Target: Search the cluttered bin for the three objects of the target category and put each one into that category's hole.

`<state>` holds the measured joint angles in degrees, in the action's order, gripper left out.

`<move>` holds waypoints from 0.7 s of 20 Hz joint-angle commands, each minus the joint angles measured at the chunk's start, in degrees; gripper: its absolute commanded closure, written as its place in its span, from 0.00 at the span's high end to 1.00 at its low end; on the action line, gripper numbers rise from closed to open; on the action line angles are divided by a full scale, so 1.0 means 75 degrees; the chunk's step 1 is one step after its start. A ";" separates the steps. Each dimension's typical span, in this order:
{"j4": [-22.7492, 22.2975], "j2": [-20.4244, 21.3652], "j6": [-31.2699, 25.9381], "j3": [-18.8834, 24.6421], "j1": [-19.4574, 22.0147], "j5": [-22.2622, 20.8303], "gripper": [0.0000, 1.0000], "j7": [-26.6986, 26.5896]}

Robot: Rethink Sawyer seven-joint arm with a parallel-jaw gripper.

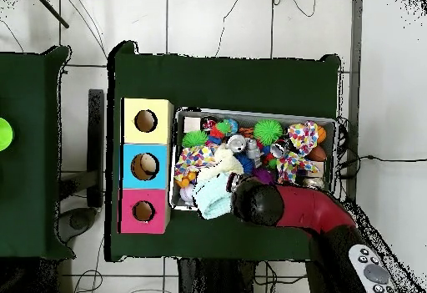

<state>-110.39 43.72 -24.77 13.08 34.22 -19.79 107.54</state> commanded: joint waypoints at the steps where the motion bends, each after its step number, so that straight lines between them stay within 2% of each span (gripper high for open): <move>1: 0.1270 -0.0926 -0.0736 -0.0452 -0.0093 -0.1000 1.00 -0.0455; 7: 0.1428 -0.0912 -0.0855 -0.0875 -0.0242 -0.1521 1.00 -0.0354; 14: 0.1402 -0.0458 -0.1502 -0.0900 0.0059 -0.1656 1.00 -0.0913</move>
<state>-104.69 39.53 -27.30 7.07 33.28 -28.66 107.54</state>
